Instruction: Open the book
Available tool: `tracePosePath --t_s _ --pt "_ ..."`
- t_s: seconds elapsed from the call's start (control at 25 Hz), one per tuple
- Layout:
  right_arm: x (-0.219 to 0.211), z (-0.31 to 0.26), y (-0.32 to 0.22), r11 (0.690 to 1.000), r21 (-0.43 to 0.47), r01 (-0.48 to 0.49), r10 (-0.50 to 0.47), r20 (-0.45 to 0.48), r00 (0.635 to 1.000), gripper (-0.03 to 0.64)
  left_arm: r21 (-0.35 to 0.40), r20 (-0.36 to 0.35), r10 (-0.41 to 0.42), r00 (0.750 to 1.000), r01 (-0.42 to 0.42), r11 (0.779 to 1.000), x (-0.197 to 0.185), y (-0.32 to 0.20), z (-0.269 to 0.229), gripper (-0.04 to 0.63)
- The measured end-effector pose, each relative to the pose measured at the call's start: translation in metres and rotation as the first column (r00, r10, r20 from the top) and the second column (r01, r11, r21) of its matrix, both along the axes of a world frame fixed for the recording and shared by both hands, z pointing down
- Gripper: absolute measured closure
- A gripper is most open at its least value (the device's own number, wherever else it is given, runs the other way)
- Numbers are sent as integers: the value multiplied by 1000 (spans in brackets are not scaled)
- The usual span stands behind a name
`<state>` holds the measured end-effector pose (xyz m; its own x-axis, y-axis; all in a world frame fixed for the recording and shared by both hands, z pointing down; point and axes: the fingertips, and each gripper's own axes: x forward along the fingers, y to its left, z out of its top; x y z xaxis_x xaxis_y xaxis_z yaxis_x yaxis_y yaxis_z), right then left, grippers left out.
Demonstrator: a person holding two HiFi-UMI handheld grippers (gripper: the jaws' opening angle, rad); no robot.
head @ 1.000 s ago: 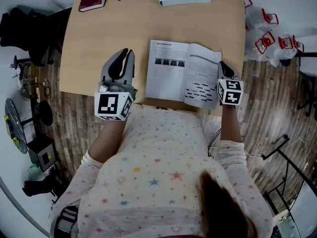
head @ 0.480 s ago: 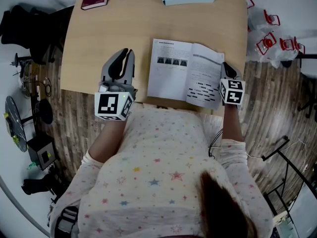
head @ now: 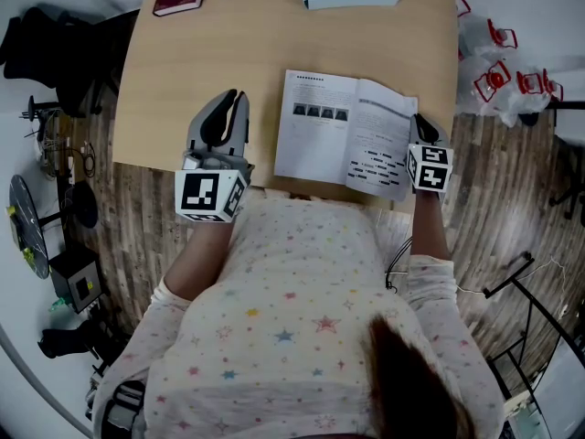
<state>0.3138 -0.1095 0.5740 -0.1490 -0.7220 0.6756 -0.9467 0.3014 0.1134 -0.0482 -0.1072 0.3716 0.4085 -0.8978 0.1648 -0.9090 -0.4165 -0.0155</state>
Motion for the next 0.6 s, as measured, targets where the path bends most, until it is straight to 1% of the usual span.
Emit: tracePosePath --t_s 0.32,0.6 --pt "0 4 5 1000 -9 -22 22 -15 1000 567 3 -7 -4 1000 4 1000 -1 7 -1 548" --pt "4 4 8 999 2 -40 40 -24 999 562 10 -2 0 1000 0 1000 1 10 -3 548"
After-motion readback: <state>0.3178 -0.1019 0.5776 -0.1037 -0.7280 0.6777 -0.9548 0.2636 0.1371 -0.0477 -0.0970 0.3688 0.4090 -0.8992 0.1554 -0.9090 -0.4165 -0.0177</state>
